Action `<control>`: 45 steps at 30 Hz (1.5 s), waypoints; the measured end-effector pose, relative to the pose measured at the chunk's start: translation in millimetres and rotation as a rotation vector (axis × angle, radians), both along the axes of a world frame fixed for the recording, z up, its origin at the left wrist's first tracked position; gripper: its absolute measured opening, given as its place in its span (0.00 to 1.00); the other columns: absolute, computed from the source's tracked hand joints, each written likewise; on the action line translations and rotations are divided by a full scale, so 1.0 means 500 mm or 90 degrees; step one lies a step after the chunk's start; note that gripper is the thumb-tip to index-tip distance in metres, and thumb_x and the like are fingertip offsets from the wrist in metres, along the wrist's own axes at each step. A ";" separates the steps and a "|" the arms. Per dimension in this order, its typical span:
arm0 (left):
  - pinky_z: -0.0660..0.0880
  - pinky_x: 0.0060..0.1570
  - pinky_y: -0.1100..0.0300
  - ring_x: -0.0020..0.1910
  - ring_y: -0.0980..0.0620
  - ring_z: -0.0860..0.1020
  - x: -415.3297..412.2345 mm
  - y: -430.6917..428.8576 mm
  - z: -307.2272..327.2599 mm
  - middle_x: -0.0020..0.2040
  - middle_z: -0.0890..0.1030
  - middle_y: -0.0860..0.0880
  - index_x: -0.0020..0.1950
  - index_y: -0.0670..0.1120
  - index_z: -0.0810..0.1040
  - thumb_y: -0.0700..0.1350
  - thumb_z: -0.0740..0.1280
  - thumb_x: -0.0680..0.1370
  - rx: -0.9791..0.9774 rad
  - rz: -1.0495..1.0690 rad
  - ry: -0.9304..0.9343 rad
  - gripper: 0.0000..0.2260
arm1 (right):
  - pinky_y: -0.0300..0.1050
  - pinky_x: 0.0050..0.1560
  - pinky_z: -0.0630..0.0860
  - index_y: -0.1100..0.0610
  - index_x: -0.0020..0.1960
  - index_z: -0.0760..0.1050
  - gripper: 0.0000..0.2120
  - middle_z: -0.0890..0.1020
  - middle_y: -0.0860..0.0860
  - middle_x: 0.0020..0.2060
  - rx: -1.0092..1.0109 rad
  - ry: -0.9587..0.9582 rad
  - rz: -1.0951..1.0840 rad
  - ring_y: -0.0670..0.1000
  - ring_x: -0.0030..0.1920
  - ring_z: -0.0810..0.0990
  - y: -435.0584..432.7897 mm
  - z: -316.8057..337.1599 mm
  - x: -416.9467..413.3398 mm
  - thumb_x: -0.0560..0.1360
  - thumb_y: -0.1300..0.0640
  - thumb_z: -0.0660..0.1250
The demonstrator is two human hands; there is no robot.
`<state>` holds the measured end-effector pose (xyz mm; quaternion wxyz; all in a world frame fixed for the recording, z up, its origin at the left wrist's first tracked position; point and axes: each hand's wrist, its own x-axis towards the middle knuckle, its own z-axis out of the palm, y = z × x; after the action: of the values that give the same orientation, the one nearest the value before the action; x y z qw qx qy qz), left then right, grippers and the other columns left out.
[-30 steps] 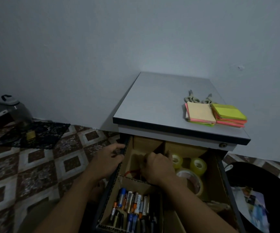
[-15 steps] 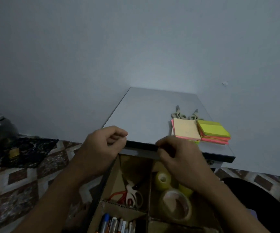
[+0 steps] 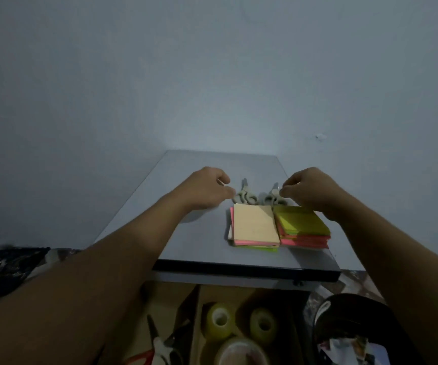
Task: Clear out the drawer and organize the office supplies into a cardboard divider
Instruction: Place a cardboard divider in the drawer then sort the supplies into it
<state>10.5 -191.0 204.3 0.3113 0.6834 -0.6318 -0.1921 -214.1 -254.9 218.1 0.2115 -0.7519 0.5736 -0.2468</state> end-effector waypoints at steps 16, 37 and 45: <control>0.71 0.38 0.59 0.45 0.44 0.80 -0.044 -0.183 -0.055 0.44 0.82 0.45 0.42 0.42 0.80 0.54 0.74 0.66 0.103 0.094 -0.155 0.16 | 0.44 0.39 0.75 0.63 0.51 0.80 0.22 0.82 0.58 0.46 0.107 0.147 -0.041 0.58 0.47 0.82 -0.113 -0.039 0.043 0.65 0.49 0.79; 0.81 0.38 0.58 0.35 0.56 0.82 0.097 0.039 0.013 0.38 0.85 0.54 0.43 0.49 0.86 0.45 0.76 0.66 -0.132 0.142 0.042 0.07 | 0.45 0.36 0.73 0.64 0.44 0.84 0.11 0.84 0.54 0.39 -0.014 -0.033 0.013 0.50 0.37 0.76 -0.020 0.048 0.057 0.65 0.59 0.76; 0.78 0.32 0.61 0.31 0.55 0.81 0.128 0.256 0.028 0.38 0.85 0.50 0.48 0.49 0.86 0.41 0.76 0.70 -0.173 0.105 0.104 0.08 | 0.43 0.38 0.71 0.56 0.50 0.83 0.11 0.83 0.49 0.41 -0.063 -0.118 0.105 0.48 0.42 0.79 0.176 0.057 0.058 0.69 0.55 0.75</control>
<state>74.4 -63.2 218.1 0.4662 0.6666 -0.5661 -0.1335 -185.2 -166.8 246.7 0.2455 -0.7799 0.4751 -0.3251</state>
